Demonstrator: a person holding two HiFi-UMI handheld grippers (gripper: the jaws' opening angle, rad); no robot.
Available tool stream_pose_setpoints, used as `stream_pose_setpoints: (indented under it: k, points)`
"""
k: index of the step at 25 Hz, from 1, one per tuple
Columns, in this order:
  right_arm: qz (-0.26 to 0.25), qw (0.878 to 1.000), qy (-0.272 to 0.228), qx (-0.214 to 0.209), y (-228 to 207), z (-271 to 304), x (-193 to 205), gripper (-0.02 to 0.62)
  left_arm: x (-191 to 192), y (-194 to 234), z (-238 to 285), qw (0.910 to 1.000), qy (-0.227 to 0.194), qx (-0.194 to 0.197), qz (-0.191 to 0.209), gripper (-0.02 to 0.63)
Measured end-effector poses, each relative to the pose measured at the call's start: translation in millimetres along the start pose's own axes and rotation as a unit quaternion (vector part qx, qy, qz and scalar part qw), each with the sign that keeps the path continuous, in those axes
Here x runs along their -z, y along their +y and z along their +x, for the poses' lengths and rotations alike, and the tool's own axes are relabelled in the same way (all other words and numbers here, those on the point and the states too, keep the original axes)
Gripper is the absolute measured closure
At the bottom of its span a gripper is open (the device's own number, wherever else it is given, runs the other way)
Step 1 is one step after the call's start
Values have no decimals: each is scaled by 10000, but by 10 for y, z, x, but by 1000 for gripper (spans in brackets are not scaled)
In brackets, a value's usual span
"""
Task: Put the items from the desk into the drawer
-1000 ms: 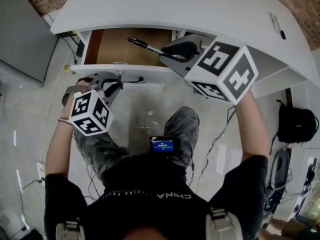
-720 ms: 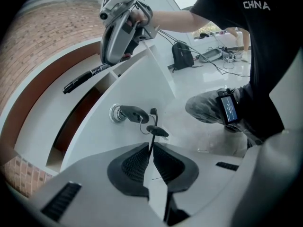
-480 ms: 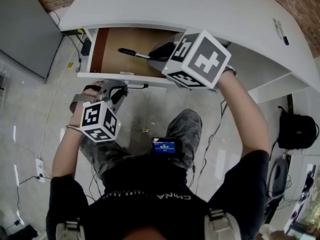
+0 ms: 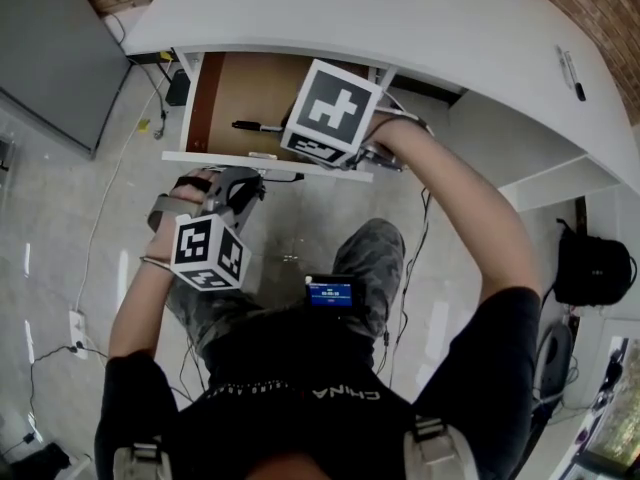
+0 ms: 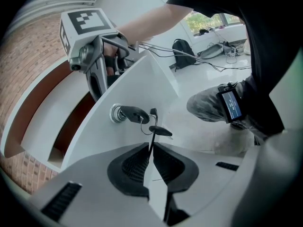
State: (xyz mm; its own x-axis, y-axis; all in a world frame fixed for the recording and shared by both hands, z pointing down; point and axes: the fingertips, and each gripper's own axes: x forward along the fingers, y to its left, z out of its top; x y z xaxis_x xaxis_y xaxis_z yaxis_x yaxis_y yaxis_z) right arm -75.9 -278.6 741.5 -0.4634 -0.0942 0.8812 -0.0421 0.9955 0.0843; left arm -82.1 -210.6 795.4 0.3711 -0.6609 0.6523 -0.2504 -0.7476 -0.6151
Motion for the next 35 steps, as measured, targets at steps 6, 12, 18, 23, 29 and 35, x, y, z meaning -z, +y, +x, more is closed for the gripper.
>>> stream_pose_setpoints:
  k: [6, 12, 18, 23, 29, 35]
  points:
    - [53, 9992, 372, -103, -30, 284, 73, 546, 34, -47, -5, 9999, -61, -67, 87, 569]
    - [183, 9986, 483, -123, -51, 485, 170, 546, 49, -62, -5, 9998, -119, -109, 116, 569]
    - [171, 9980, 598, -143, -42, 621, 246, 546, 40, -82, -7, 9998, -168, -110, 96, 569]
    - [129, 9990, 397, -140, -58, 613, 180, 546, 30, -65, -10, 9998, -190, -82, 70, 569]
    - [117, 9991, 394, -127, -54, 593, 199, 545, 25, -69, -15, 9997, -207, -73, 58, 569]
    - [156, 9999, -7, 34, -98, 442, 88, 551, 20, -45, -27, 9998, -197, -6, 31, 569]
